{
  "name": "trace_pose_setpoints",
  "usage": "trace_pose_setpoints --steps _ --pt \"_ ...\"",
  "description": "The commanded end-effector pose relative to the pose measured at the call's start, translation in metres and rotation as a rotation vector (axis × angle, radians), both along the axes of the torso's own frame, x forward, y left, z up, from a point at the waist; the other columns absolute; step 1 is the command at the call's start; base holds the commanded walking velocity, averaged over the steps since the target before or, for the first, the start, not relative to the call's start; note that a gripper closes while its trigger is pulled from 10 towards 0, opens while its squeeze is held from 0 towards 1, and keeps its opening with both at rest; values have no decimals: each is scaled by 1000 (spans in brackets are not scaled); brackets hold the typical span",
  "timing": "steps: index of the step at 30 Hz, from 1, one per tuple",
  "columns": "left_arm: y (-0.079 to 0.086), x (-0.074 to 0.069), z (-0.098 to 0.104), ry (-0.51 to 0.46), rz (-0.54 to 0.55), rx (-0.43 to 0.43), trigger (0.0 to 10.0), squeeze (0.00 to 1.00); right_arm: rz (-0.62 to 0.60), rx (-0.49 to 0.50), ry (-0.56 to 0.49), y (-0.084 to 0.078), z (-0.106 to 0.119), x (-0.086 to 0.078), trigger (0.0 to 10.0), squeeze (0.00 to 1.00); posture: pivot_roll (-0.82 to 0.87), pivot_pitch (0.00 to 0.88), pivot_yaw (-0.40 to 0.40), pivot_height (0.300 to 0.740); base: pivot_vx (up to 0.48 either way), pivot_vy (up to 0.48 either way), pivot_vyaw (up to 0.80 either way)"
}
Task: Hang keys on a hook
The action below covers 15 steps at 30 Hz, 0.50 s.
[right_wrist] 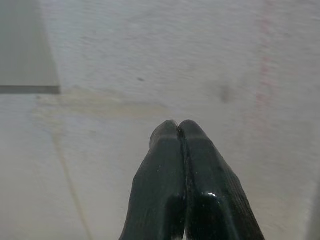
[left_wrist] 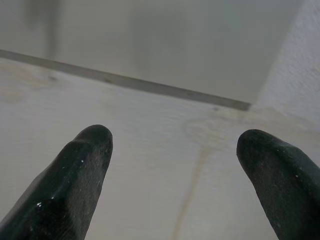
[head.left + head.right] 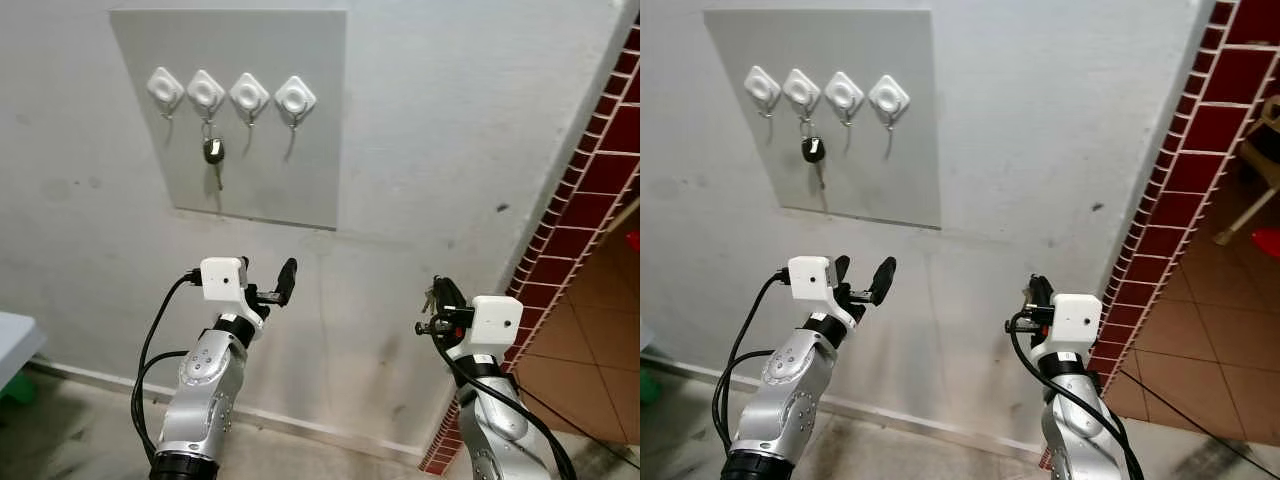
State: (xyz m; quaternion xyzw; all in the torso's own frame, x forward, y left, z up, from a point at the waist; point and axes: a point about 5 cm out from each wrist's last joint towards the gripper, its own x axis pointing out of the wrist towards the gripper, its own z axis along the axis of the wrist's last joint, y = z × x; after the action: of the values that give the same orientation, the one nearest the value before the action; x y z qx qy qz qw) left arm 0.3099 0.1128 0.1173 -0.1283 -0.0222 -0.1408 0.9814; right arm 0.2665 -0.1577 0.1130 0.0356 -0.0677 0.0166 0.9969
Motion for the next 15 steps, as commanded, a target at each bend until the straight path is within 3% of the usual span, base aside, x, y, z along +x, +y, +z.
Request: trace_pose_setpoints --steps 1,15 --pt "7 3 3 -12 20 3 10000 0 12 10 -22 5 4 1 10000 0 -67 0 34 740 0 341 0" --pt "11 2 2 -10 25 9 10000 0 16 22 -10 9 0 -1 10000 0 -55 0 36 740 0 345 0"
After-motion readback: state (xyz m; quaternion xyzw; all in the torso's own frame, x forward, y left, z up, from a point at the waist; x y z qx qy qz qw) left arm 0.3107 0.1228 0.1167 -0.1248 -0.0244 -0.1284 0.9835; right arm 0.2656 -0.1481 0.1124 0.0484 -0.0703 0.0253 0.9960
